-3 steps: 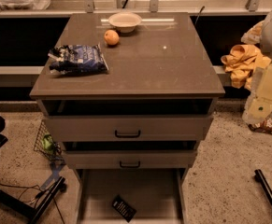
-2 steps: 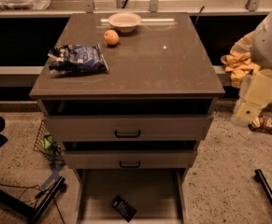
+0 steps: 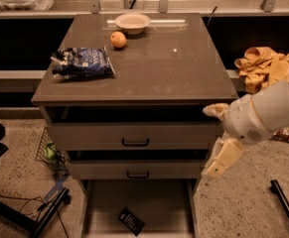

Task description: Pick rxbar chocolate from bottom drawer and place on counter

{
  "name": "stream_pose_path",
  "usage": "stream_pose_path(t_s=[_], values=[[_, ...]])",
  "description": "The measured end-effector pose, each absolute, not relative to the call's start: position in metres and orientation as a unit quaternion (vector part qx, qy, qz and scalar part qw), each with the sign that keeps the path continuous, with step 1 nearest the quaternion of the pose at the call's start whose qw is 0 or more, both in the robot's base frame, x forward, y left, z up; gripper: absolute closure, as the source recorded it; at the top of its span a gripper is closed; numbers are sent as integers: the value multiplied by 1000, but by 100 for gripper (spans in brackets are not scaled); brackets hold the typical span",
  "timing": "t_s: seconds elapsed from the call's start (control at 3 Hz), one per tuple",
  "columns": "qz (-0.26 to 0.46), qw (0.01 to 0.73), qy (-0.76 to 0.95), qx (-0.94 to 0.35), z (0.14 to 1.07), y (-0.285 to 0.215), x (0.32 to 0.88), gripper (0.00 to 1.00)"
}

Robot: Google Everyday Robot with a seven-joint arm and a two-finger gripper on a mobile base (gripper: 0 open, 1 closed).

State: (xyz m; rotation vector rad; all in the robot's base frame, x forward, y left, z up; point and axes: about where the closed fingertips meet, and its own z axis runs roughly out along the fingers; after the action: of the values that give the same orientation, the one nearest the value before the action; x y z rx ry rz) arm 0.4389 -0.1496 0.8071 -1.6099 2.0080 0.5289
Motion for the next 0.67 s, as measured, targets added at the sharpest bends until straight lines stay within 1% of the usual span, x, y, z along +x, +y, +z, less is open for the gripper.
stream_pose_path(t_s=[0.33, 0.67], values=[[272, 336, 721, -541, 718, -126, 409, 0], [272, 374, 730, -504, 660, -126, 401, 0]])
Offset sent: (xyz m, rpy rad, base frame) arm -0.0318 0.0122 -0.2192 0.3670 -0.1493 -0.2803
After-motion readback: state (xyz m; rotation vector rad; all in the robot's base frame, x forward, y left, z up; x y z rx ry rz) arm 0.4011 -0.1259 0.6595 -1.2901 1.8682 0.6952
